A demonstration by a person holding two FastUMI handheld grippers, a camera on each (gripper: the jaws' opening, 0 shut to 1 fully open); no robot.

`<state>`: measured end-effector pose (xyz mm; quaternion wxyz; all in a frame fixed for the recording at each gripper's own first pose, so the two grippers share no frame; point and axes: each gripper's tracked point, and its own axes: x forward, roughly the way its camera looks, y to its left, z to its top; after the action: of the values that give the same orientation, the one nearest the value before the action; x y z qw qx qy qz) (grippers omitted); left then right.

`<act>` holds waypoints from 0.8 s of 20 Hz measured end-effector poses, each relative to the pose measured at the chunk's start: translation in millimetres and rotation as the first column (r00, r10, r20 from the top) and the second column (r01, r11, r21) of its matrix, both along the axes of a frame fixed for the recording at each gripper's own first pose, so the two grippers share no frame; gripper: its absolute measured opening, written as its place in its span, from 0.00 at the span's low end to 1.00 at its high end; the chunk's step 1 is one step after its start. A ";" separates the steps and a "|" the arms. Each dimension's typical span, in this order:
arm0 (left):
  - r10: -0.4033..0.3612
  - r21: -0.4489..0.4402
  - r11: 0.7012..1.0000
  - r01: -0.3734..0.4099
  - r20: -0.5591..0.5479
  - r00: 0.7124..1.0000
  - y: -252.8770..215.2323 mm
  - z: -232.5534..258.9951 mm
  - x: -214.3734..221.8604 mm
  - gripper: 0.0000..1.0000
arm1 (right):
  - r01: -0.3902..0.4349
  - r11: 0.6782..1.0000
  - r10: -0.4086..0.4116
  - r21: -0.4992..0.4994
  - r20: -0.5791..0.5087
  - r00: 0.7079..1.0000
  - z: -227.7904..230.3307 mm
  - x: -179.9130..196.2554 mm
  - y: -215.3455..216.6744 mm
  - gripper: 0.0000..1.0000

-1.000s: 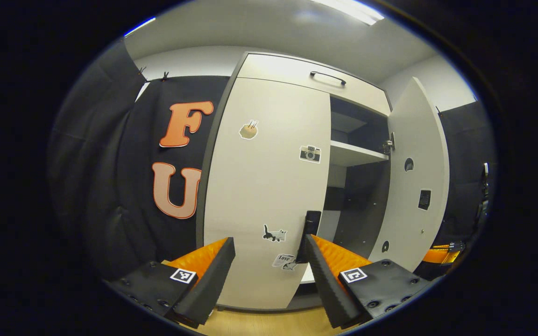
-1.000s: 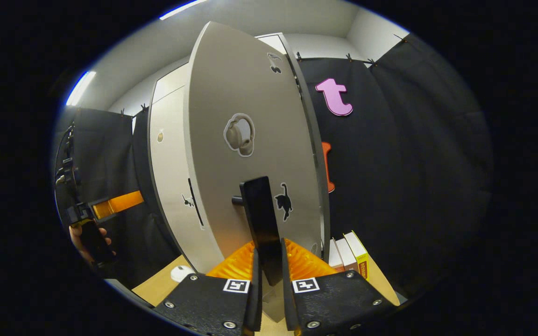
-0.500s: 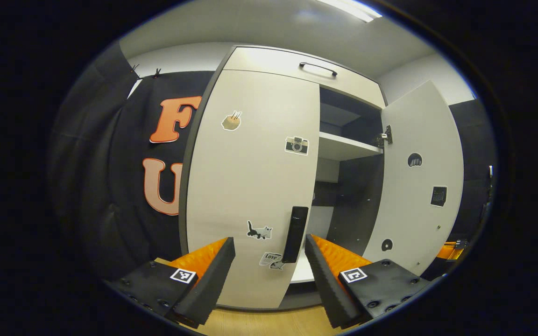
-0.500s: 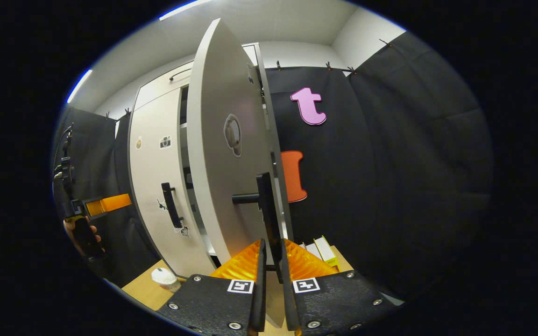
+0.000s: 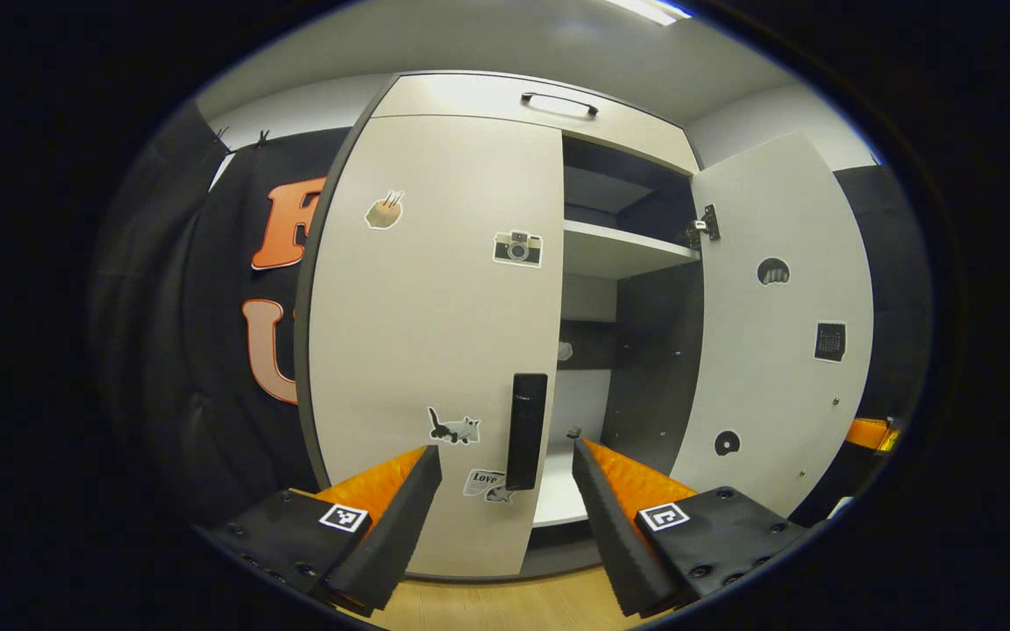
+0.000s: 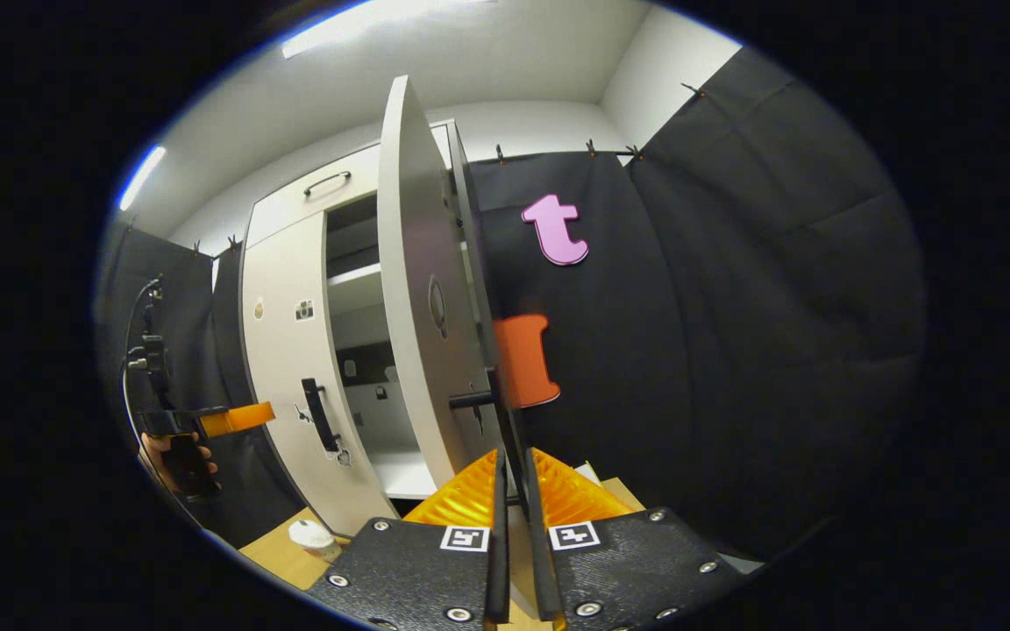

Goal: Open the right door of the double-door shoe cabinet with the right hand, and open the left door with the left hand.

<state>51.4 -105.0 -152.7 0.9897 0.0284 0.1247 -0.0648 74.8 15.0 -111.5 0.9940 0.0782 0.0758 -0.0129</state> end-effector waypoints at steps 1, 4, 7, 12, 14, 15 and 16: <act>-0.003 0.003 1.000 0.004 -0.006 1.000 -1.8 -3.2 2.0 0.96 | 0.017 1.000 -0.016 -0.019 0.010 1.000 1.9 -1.3 -7.6 0.22; 0.000 0.009 1.000 0.001 -0.022 1.000 -3.8 -10.8 13.2 0.96 | 0.073 0.995 -0.073 -0.066 -0.001 0.997 2.9 -9.8 -28.4 0.22; 0.022 0.039 0.999 -0.021 -0.044 0.999 -5.0 -25.4 25.6 0.97 | 0.100 0.992 -0.101 -0.080 0.003 0.995 4.2 -14.8 -36.9 0.40; 0.062 0.078 0.995 -0.058 -0.045 0.997 -2.7 -33.8 55.0 0.97 | 0.121 0.986 -0.119 -0.110 0.030 0.992 6.5 -17.1 -46.3 0.70; 0.055 0.083 0.995 -0.051 -0.048 0.997 -8.1 -38.8 67.1 0.96 | 0.126 0.985 -0.124 -0.121 0.024 0.992 5.4 -16.7 -47.8 0.71; 0.061 0.089 0.994 -0.056 -0.055 0.997 -9.9 -44.4 72.8 0.96 | 0.128 0.984 -0.127 -0.126 0.018 0.992 3.2 -16.3 -47.9 0.71; 0.063 0.088 0.994 -0.058 -0.058 0.996 -12.0 -48.7 79.7 0.96 | 0.131 0.983 -0.131 -0.130 0.007 0.991 0.1 -16.5 -48.8 0.71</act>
<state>131.0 -117.0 -201.4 0.9848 0.0652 0.1583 -0.0303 58.3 -33.8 -111.4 0.9939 0.0182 0.0704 -0.0833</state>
